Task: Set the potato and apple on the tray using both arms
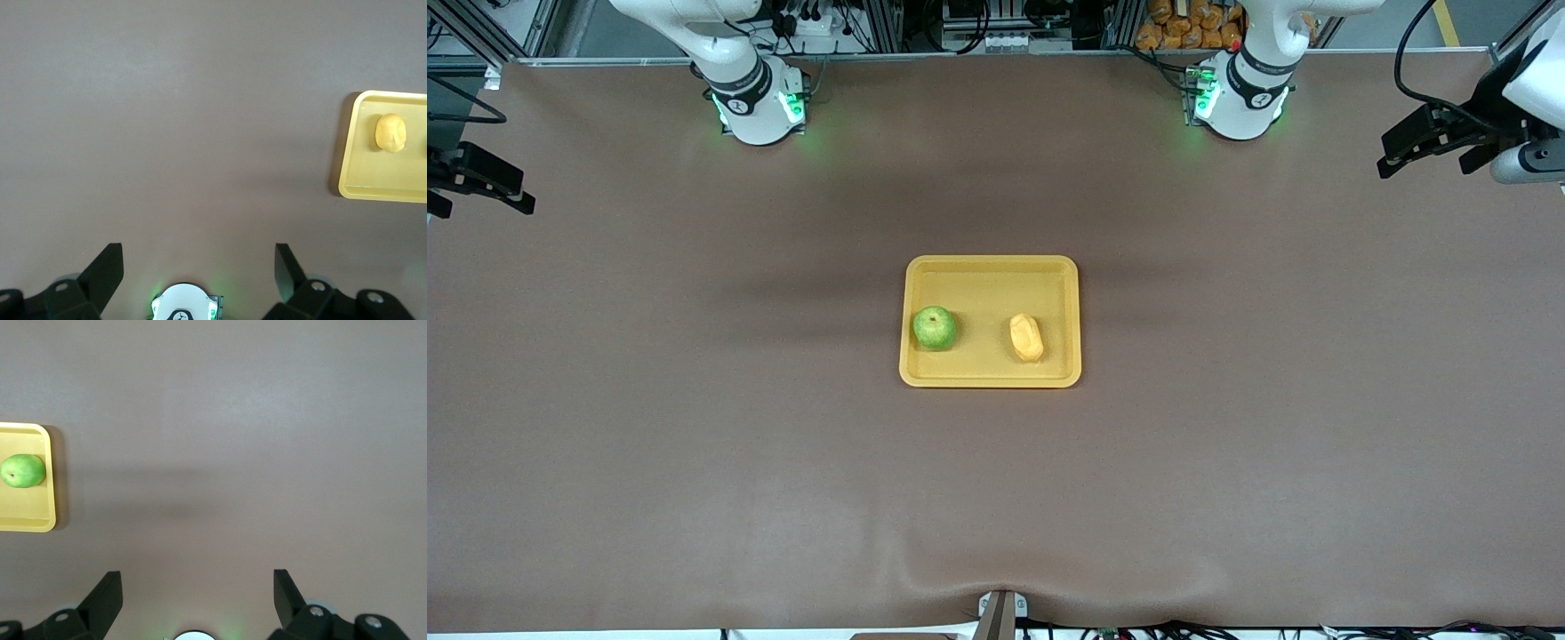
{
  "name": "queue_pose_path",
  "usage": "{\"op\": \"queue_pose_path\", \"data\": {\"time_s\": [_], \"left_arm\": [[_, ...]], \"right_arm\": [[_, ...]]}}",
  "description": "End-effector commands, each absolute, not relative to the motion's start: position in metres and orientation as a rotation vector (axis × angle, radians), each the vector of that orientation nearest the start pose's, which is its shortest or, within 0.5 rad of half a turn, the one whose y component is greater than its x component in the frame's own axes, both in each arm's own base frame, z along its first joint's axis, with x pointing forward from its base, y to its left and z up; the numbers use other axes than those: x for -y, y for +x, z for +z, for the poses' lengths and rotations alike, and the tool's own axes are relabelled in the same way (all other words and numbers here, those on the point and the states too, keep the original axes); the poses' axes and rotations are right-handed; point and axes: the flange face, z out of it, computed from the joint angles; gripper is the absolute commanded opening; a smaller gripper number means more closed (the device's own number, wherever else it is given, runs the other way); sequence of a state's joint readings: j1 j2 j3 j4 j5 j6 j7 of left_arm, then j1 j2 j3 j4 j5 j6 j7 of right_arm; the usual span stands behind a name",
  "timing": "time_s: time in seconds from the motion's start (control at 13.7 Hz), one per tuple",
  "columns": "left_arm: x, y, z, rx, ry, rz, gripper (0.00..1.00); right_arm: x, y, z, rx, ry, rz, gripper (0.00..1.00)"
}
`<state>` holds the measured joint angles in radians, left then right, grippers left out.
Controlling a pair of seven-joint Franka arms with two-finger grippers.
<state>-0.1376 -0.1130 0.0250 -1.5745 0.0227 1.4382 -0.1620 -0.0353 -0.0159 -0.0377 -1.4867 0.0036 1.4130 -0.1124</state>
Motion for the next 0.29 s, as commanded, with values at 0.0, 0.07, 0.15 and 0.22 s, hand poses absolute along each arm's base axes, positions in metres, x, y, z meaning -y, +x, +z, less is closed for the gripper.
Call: {"op": "queue_pose_path", "data": {"time_s": [0.0,0.07,0.15,0.22], "left_arm": [[0.0548,0.5037,0.6749,0.099,-3.124,0.035,1.0],[0.0548,0.5037,0.6749,0.101,-3.124,0.035,1.0],[0.0546,0.5038,0.6749,0.101,-3.122,0.035,1.0],[0.0546,0.5038,0.6742,0.099,-3.122,0.037,1.0]], "right_arm": [[0.0398,0.5234,0.6613,0.081,-3.126,0.07,1.0],[0.0396,0.5234,0.662,0.081,-3.125,0.068,1.0],[0.0396,0.5231,0.661,0.081,-3.124,0.075,1.0],[0.0396,0.5231,0.661,0.081,-3.124,0.075,1.0]]}}
